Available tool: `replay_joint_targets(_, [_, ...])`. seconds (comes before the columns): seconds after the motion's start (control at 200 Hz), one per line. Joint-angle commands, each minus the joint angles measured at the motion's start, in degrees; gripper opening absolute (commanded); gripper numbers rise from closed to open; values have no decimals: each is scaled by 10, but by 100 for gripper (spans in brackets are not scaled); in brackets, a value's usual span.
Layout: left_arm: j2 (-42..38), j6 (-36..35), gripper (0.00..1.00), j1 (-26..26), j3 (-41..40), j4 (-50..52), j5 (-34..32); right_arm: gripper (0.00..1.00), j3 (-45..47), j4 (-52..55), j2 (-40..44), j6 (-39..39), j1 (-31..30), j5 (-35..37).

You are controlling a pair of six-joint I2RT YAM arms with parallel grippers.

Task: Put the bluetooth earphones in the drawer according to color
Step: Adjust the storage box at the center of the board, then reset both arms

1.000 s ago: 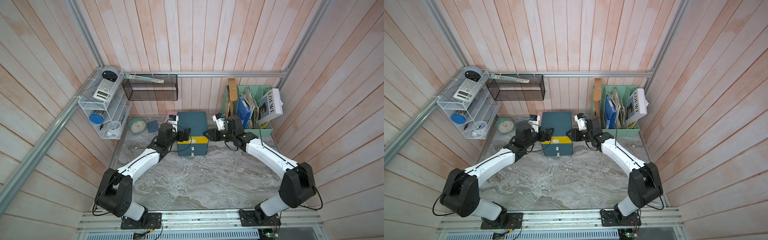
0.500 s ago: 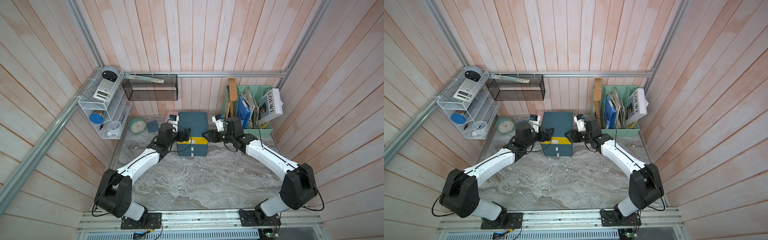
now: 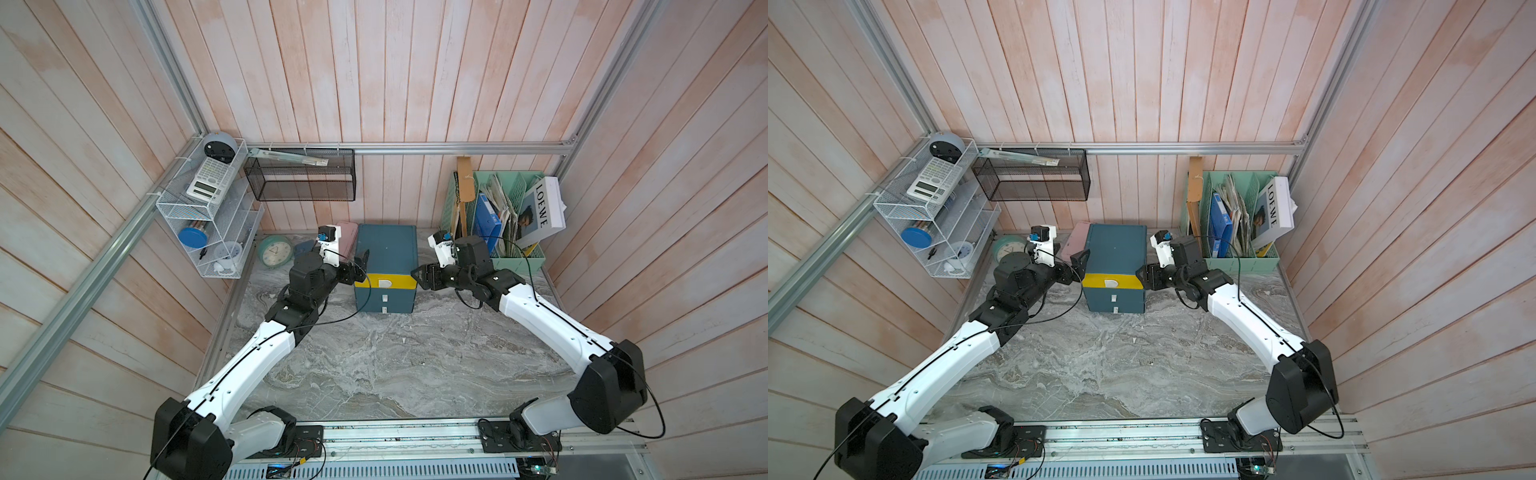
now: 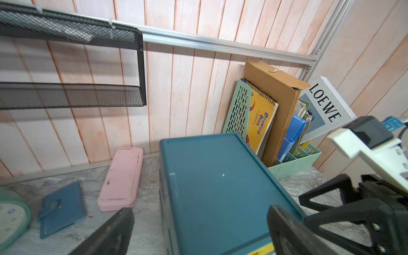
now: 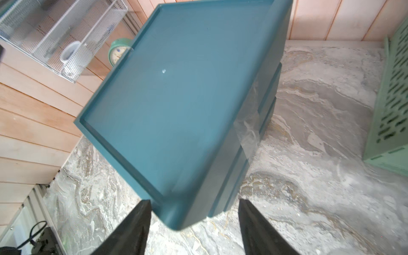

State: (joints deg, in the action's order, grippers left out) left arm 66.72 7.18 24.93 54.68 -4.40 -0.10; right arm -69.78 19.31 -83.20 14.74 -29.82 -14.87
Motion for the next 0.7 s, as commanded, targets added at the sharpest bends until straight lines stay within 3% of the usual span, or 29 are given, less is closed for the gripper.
replay_joint_targets(0.0, [-30,-46,100,2,-26,38,-15,69,-9,78,20,-46,-4,34])
replay_joint_targets(0.31, [-153,-54,100,1,-147,13,-94,70,8,105,83,-66,14,75])
replay_joint_targets(0.695, [-213,-34,100,1,-276,-89,-321,70,94,78,147,-76,83,140])
